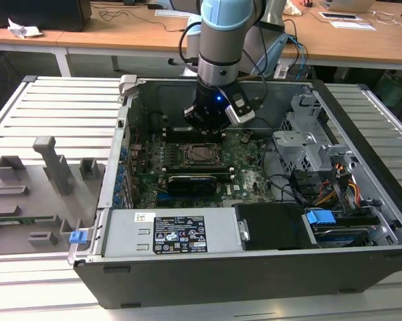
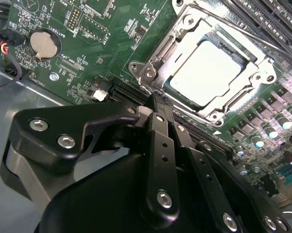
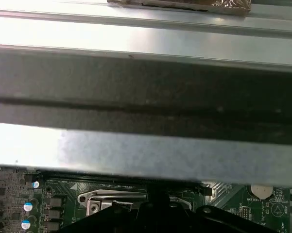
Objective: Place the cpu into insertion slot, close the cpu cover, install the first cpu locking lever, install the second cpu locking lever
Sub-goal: 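Install the first cpu locking lever, then install the second cpu locking lever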
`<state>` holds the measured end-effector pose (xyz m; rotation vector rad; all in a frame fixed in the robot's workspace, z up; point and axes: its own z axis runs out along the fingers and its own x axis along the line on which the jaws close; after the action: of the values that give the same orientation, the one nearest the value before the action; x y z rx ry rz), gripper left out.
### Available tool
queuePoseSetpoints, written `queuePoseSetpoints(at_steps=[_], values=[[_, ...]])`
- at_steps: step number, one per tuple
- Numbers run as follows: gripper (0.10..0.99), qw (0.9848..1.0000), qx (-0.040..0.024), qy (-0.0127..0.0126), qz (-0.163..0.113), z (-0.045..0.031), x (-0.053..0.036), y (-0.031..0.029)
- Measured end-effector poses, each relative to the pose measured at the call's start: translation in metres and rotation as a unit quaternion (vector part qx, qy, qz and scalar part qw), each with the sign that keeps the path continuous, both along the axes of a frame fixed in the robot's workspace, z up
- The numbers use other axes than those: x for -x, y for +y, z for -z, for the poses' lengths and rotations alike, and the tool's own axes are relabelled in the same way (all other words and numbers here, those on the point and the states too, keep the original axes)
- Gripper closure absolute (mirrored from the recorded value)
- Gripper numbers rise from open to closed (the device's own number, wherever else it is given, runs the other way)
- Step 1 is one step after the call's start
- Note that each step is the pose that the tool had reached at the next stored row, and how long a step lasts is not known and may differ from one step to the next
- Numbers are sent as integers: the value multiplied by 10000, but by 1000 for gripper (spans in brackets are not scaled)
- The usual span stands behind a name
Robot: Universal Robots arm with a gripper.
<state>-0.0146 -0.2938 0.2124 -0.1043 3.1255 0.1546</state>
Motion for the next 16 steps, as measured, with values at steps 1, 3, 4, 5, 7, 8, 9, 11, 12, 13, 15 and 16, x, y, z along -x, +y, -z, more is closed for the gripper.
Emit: queuePoseSetpoints(at_steps=[1, 3, 4, 5, 7, 8, 9, 11, 12, 13, 15, 16], values=[[980, 10000, 0, 0, 0, 0, 0, -3], [980, 10000, 0, 0, 0, 0, 0, -10], [980, 10000, -1, 0, 0, 1, 0, -13], [980, 10000, 0, 0, 0, 0, 0, -18], [980, 10000, 0, 0, 0, 0, 0, -27], [980, 10000, 0, 0, 0, 0, 0, -30], [980, 10000, 0, 0, 0, 1, 0, -33], [980, 10000, 0, 0, 0, 0, 0, -41], [980, 10000, 0, 0, 0, 0, 0, -50], [980, 10000, 0, 0, 0, 0, 0, -61], [980, 10000, -1, 0, 0, 0, 0, -78], [980, 10000, -1, 0, 0, 1, 0, -79]])
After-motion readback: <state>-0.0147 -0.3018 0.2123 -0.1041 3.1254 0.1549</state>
